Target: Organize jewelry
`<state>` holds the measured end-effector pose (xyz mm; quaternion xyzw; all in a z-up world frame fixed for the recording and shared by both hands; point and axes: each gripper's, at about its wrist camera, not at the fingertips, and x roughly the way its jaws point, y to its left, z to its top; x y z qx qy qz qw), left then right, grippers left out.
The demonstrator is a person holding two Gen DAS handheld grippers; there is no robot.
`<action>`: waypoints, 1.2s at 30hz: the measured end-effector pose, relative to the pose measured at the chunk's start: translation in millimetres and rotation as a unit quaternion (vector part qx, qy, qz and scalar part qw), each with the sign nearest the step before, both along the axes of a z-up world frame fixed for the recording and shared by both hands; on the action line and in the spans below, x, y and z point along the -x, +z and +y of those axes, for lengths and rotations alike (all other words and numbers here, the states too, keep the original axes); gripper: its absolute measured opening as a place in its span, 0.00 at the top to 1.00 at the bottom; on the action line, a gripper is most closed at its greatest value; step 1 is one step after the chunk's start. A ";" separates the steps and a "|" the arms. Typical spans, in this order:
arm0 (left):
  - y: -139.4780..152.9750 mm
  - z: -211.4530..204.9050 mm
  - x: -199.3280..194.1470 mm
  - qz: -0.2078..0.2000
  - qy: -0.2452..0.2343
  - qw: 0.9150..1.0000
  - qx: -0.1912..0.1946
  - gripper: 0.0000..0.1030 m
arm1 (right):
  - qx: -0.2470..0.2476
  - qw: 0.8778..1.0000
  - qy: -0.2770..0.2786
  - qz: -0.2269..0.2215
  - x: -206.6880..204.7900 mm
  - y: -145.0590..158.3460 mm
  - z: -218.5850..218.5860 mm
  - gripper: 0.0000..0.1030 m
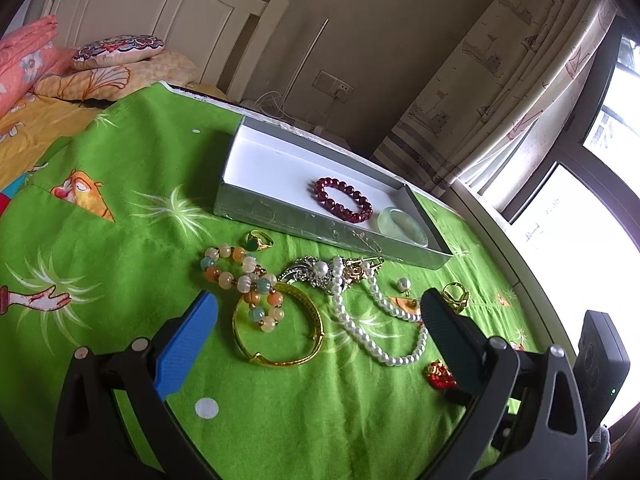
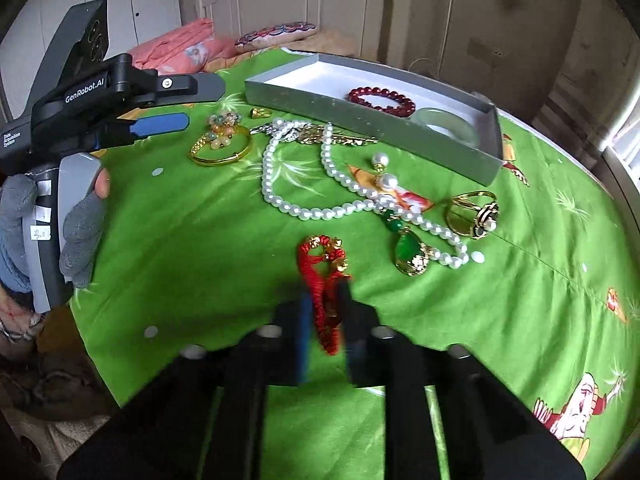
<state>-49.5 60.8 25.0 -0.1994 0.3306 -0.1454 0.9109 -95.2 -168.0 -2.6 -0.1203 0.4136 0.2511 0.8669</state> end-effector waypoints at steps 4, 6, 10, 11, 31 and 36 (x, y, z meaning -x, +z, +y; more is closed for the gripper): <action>0.3 -5.3 -1.1 0.006 -0.009 1.000 -0.012 0.02 | -0.072 0.997 -0.007 0.006 7.6 4.5 -24.5 0.88; 2.9 -15.7 -1.3 0.007 -0.021 0.999 -0.038 0.02 | -0.118 0.993 -0.013 0.005 13.5 13.4 -41.0 0.88; 8.6 -53.0 -4.7 0.015 -0.078 0.994 -0.079 0.02 | -0.152 0.988 -0.038 -0.004 16.9 18.8 -68.5 0.88; 10.8 -68.1 -7.4 0.018 -0.097 0.991 -0.095 0.02 | -0.157 0.986 -0.049 -0.007 15.7 18.8 -75.6 0.88; -13.5 -250.6 -73.2 0.039 -0.246 0.935 -0.254 0.63 | -0.209 0.964 -0.160 -0.034 31.0 15.8 -172.1 0.88; -7.1 -247.9 -56.3 0.004 -0.252 0.934 -0.254 0.63 | -0.218 0.961 -0.165 -0.037 32.5 14.4 -177.7 0.88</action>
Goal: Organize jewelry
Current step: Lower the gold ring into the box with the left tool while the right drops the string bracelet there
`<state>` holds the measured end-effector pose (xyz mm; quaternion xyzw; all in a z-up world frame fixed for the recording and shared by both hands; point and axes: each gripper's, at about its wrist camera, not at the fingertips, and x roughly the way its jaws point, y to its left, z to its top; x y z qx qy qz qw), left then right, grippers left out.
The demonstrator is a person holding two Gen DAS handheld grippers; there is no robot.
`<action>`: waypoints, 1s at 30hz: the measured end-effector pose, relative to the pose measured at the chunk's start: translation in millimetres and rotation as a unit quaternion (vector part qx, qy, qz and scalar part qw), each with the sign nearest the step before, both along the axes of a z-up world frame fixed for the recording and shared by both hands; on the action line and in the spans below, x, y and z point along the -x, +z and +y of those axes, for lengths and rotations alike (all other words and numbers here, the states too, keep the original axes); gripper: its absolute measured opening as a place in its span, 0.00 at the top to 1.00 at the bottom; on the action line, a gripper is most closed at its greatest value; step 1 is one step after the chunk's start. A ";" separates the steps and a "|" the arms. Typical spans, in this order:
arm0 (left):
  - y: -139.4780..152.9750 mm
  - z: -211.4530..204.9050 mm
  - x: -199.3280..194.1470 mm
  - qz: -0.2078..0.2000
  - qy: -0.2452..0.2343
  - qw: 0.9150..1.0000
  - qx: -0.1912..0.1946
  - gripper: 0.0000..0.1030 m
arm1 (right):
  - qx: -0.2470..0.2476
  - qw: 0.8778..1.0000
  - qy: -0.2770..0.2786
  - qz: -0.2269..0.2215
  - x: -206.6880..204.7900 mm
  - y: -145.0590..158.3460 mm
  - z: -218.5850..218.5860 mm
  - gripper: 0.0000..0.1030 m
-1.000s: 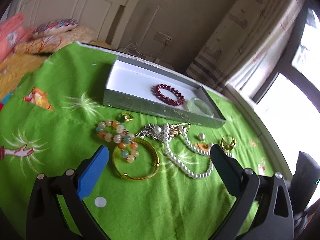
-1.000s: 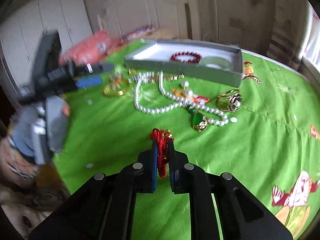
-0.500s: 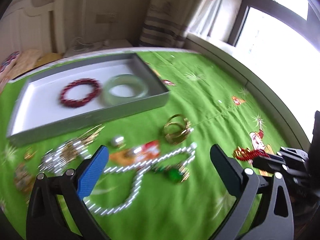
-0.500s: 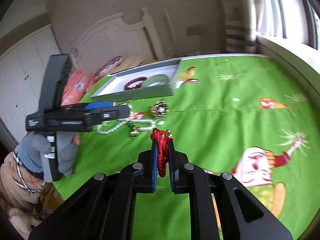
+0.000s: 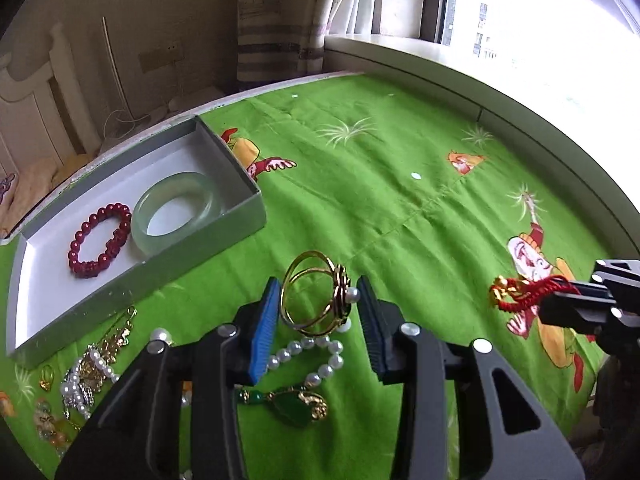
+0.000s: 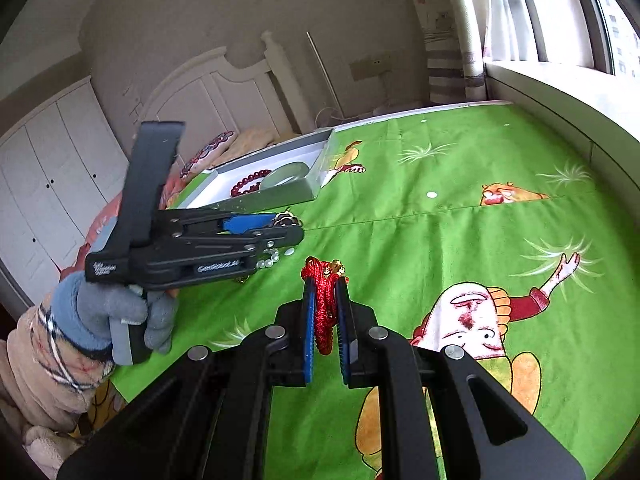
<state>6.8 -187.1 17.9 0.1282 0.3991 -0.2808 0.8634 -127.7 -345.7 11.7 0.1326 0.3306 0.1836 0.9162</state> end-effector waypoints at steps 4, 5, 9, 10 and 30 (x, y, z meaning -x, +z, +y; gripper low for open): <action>7.4 11.0 4.0 0.001 0.005 1.000 0.027 0.63 | 0.001 1.000 0.002 -0.001 -0.6 -0.2 3.9 0.88; 9.0 14.0 4.6 -0.001 0.008 0.999 0.031 0.63 | 0.001 1.000 0.002 -0.002 -1.1 0.4 5.1 0.88; 19.7 34.8 4.3 -0.005 0.023 0.998 0.055 0.63 | 0.009 1.000 0.007 -0.004 -8.8 6.0 15.9 0.88; 22.5 41.6 2.9 -0.007 0.029 0.998 0.062 0.63 | 0.012 1.000 0.010 -0.005 -10.8 7.4 19.2 0.88; 36.4 182.0 -70.2 0.008 0.169 0.980 0.104 0.63 | 0.034 0.996 0.077 -0.027 -154.3 49.9 111.9 0.88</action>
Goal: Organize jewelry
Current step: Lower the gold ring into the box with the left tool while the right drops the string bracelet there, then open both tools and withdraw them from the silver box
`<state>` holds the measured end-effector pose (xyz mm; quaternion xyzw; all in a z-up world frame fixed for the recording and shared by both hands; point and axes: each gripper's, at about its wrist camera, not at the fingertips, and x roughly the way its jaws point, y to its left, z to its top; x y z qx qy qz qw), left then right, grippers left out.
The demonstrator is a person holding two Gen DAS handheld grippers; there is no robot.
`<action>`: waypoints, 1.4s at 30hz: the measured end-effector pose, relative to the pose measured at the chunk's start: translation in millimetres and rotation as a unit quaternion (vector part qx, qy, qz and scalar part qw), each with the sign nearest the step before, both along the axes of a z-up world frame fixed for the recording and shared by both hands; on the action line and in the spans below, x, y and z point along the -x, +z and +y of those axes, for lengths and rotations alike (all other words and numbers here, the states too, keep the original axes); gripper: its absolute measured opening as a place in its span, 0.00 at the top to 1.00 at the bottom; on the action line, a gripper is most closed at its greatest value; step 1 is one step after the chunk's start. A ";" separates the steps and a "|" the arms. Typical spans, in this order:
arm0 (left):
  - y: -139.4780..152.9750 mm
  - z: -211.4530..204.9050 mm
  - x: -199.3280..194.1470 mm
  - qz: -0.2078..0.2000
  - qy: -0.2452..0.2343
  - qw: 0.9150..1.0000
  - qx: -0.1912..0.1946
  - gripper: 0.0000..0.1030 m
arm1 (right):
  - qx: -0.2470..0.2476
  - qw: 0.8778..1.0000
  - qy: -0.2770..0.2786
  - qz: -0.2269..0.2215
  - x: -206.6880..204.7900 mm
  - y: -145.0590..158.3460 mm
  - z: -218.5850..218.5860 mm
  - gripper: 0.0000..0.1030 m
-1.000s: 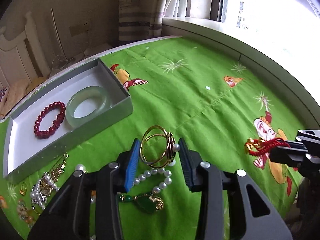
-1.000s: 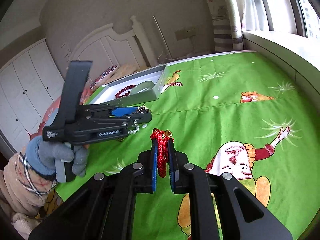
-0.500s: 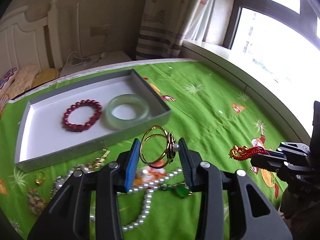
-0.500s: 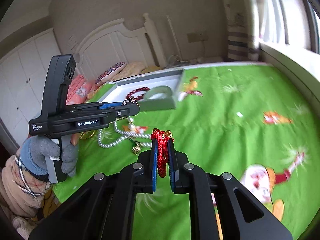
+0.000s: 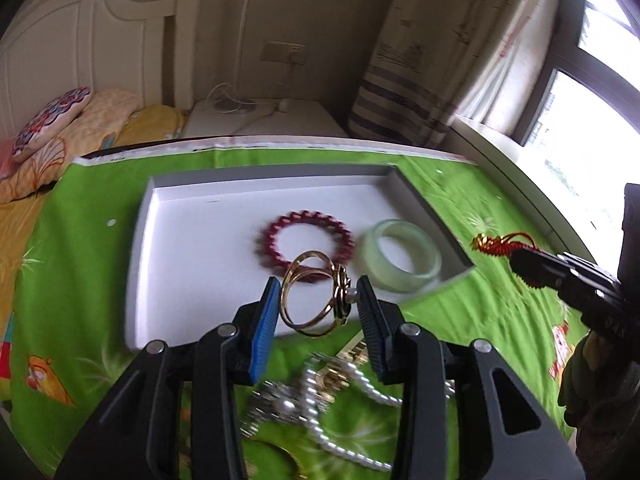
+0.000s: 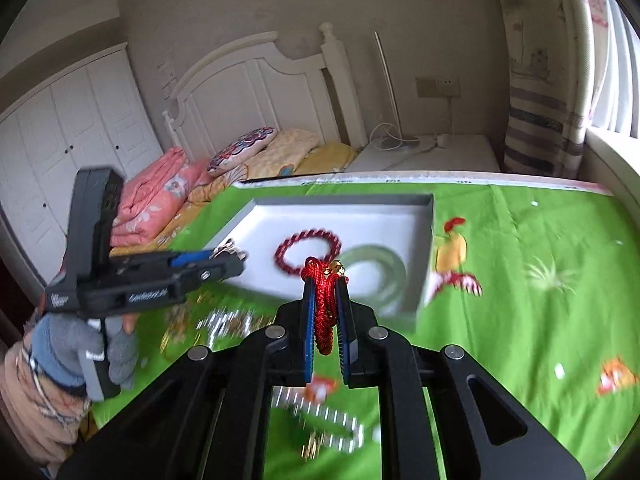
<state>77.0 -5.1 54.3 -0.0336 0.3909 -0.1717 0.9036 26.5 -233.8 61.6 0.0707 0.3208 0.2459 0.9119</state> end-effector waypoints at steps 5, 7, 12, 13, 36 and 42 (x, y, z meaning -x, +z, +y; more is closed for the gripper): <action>-8.0 22.5 -27.3 0.015 0.046 0.999 0.000 0.63 | -0.002 1.000 -0.021 0.021 -53.2 -5.0 10.8 0.88; -12.6 31.3 -34.4 0.022 0.062 0.998 0.000 0.63 | 0.010 0.999 -0.027 0.028 -69.9 -10.5 18.1 0.88; -24.9 40.9 -43.3 0.033 0.081 0.996 -0.016 0.63 | 0.041 0.997 -0.051 0.049 -108.5 -27.3 26.5 0.88; -27.4 41.6 -44.3 0.035 0.083 0.996 -0.018 0.63 | 0.044 0.996 -0.055 0.051 -112.1 -29.9 26.6 0.88; -6.7 65.8 61.0 -0.030 0.112 0.993 -0.008 0.04 | 0.016 0.999 -0.015 0.023 -2.9 -15.7 -15.0 0.24; -27.7 78.1 108.6 -0.005 0.116 0.993 0.006 0.03 | 0.056 0.998 -0.015 0.031 50.0 -35.9 -21.6 0.24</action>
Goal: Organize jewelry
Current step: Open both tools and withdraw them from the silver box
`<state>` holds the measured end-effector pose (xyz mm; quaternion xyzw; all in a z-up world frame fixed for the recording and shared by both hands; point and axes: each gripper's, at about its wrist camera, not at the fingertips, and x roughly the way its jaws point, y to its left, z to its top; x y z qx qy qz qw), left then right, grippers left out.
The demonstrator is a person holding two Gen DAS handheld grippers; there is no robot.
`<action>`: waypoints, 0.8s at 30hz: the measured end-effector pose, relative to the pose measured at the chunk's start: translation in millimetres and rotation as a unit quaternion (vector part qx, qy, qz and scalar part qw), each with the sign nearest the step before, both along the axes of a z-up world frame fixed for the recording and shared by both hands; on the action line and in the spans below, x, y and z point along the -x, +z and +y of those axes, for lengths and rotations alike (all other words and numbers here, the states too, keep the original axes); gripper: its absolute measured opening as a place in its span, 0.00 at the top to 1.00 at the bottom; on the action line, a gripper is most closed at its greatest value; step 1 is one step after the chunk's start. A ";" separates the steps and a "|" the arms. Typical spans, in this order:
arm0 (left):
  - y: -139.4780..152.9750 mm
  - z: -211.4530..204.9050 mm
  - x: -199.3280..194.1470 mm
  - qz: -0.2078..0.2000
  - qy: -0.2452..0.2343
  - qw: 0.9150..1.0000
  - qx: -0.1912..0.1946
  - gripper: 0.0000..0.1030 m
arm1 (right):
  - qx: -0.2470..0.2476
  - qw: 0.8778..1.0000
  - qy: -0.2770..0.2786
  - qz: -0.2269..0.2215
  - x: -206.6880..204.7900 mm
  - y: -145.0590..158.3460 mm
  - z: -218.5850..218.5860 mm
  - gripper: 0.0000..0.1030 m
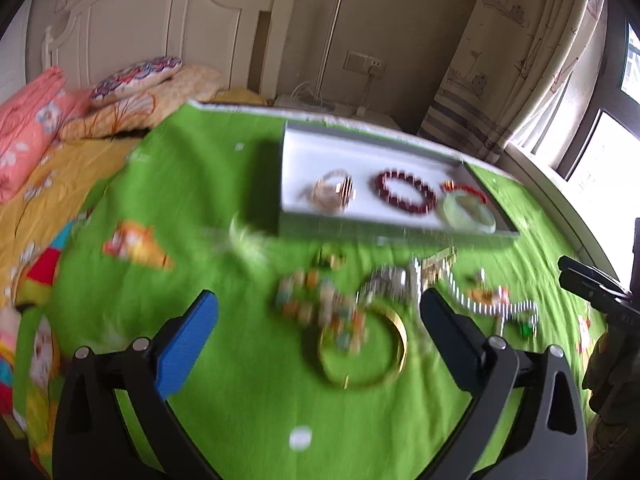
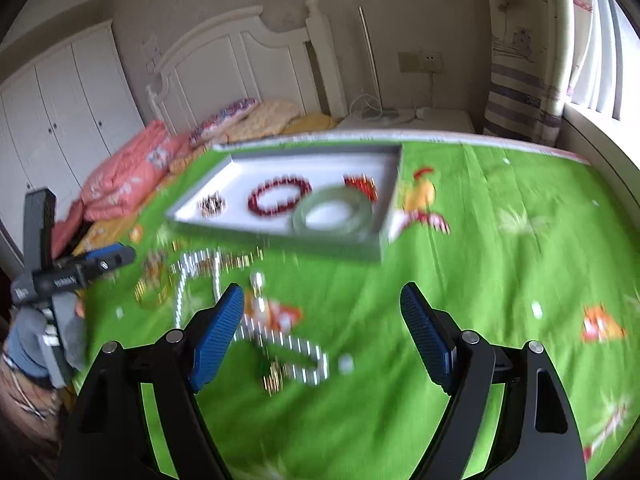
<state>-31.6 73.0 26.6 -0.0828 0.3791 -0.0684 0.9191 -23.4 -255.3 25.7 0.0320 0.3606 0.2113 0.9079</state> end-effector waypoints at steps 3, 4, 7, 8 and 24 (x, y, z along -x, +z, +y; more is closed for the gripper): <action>-8.8 2.6 17.9 0.009 0.000 1.000 -0.013 0.03 | -0.013 1.000 -0.003 0.011 19.1 -10.3 -0.4 0.24; -8.6 2.4 23.4 0.007 -0.002 1.000 -0.015 0.03 | -0.018 1.000 -0.002 0.014 22.1 -12.6 -0.4 0.24; -7.5 2.3 36.0 -0.004 -0.018 1.000 -0.024 0.02 | 0.003 1.000 -0.003 0.000 35.6 -10.1 10.1 0.24; -8.1 1.7 37.5 -0.004 -0.023 0.999 -0.024 0.02 | -0.002 1.000 0.004 0.001 38.6 -10.0 13.9 0.24; -13.3 -6.0 -33.2 0.072 -0.028 0.997 -0.010 0.21 | 0.016 1.000 0.007 0.019 38.1 -16.7 28.0 0.24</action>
